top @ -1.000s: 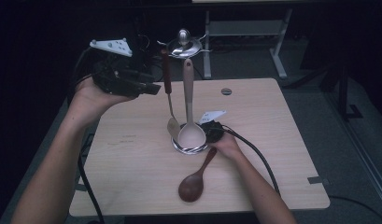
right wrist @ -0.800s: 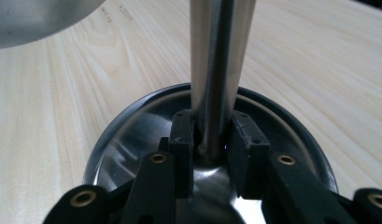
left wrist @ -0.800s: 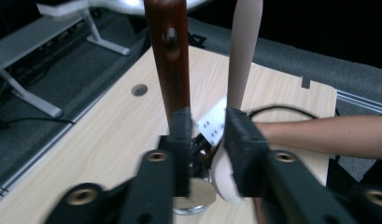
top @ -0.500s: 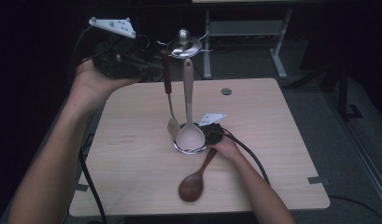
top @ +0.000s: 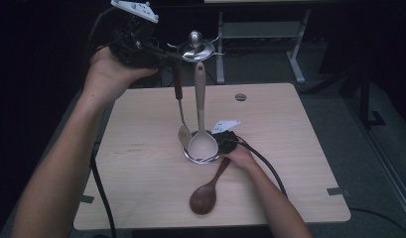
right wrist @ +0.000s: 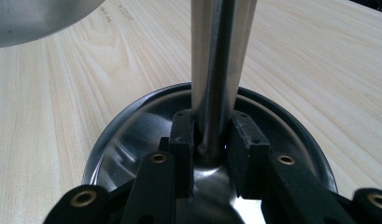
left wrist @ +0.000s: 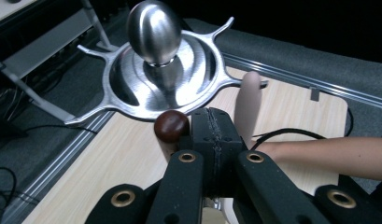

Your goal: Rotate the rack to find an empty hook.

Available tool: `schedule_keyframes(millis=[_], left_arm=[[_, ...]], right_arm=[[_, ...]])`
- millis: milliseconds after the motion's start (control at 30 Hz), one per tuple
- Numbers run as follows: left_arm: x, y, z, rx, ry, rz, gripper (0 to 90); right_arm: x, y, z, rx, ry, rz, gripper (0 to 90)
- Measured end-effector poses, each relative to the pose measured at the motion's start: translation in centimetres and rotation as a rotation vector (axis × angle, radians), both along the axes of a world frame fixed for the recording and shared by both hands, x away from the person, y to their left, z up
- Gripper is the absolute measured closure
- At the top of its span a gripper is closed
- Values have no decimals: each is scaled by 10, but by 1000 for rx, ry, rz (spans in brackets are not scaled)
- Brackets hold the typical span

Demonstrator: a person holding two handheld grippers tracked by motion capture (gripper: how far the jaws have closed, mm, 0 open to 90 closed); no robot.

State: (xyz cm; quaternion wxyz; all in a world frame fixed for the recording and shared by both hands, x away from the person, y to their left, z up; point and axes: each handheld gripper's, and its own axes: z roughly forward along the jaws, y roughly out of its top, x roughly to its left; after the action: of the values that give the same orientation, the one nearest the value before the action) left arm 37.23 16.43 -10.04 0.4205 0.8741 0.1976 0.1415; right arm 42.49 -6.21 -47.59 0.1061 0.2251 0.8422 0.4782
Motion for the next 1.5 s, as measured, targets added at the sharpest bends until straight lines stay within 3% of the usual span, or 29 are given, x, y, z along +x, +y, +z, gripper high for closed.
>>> schedule_keyframes(millis=[333,733,1500], left_arm=[[4,4,-2,21,-1,26,900],[21,8,-3,35,-14,74,900],[51,3,-6,20,-29,124,900]], right_arm=[[0,0,0,0,4,0,724],[0,0,0,0,-1,-2,725],[-1,0,0,-4,-5,0,726]])
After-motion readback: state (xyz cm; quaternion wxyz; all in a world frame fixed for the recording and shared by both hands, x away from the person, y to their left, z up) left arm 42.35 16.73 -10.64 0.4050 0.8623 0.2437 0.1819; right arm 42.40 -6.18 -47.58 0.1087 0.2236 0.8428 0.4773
